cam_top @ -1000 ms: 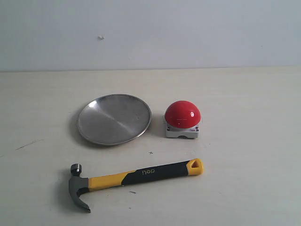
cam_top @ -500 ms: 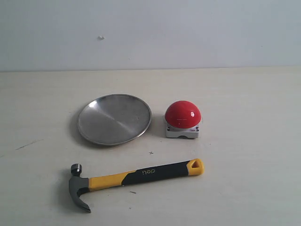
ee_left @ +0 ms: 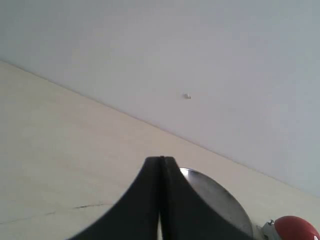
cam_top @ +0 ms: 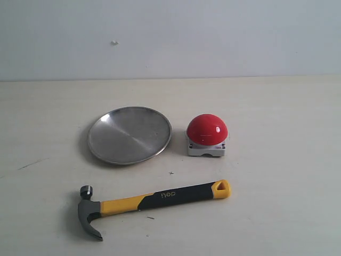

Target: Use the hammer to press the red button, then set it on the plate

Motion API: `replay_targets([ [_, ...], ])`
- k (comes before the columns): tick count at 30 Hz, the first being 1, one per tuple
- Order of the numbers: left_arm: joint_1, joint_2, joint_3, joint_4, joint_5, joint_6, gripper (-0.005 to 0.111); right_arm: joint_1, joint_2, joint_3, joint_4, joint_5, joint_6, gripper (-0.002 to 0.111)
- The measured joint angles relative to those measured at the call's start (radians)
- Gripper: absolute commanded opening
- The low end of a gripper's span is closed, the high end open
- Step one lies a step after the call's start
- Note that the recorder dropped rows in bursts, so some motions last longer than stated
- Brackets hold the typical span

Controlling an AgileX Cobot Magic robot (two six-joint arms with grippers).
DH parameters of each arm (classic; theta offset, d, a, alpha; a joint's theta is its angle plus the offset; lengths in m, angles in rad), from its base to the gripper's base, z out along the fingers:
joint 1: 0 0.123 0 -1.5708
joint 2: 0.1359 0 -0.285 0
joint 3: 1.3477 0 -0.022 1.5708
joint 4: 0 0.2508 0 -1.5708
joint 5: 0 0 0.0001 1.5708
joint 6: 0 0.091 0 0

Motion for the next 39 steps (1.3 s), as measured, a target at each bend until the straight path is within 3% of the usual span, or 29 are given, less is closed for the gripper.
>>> replay_targets([
  [39, 0.0, 0.0, 0.0, 0.0, 0.0, 0.0, 0.0, 0.0, 0.0, 0.0, 0.007, 0.042, -0.004, 0.0],
])
